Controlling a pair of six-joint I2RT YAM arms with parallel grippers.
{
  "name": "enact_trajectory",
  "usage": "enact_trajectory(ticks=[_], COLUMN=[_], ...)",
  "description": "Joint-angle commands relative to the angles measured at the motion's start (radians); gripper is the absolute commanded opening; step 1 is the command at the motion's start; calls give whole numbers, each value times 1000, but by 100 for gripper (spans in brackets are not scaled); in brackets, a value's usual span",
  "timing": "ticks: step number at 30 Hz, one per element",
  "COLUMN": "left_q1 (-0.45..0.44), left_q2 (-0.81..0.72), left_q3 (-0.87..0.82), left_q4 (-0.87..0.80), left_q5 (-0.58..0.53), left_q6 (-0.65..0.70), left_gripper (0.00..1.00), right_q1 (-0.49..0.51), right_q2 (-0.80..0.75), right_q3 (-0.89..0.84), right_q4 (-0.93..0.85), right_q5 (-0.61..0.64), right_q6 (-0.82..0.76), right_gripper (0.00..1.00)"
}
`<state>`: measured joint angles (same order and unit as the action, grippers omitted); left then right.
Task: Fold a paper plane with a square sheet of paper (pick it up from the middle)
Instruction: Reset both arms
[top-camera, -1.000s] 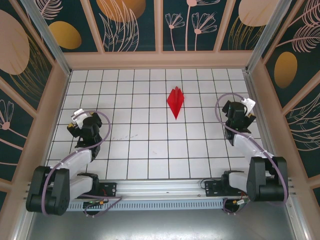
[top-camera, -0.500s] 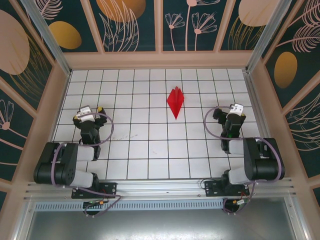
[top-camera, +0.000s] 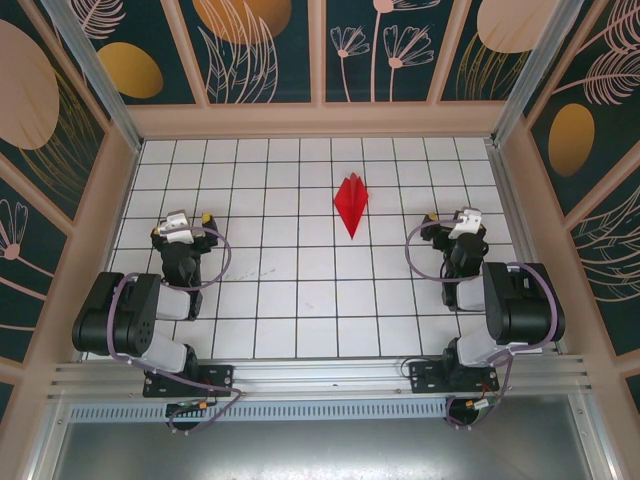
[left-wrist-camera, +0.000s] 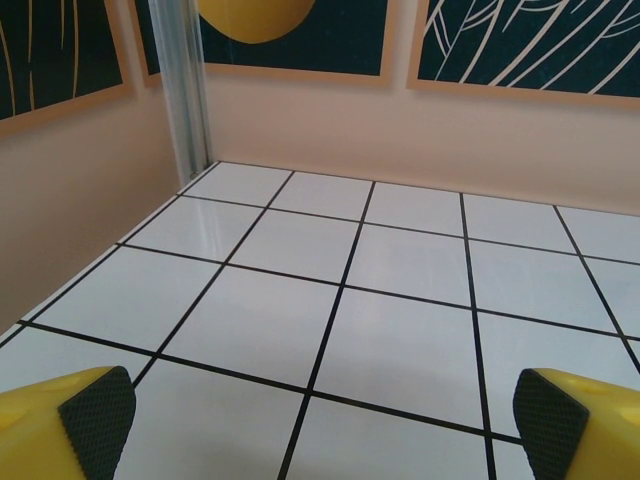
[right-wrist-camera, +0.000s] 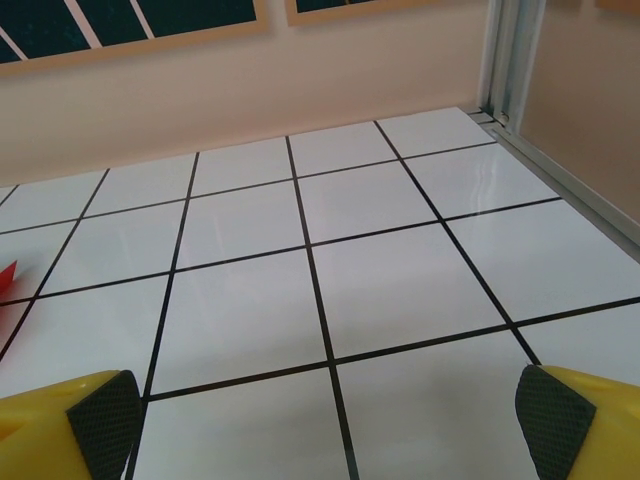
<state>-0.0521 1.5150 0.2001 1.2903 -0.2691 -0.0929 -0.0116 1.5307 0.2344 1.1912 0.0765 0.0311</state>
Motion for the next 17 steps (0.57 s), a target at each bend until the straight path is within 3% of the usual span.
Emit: enact_trajectory(ticks=[1, 17], left_q1=[9, 15], left_q2=[8, 11], left_q3=[12, 26], left_q4=[35, 14], left_q5=[2, 20], left_q6=[10, 7], left_gripper=[99, 99], right_q1=[-6, -7], right_q2=[11, 9], right_q3=[-8, -13], right_q4=[68, 74], right_q5=[-26, -35], right_q6=[-9, -14], right_gripper=[99, 99])
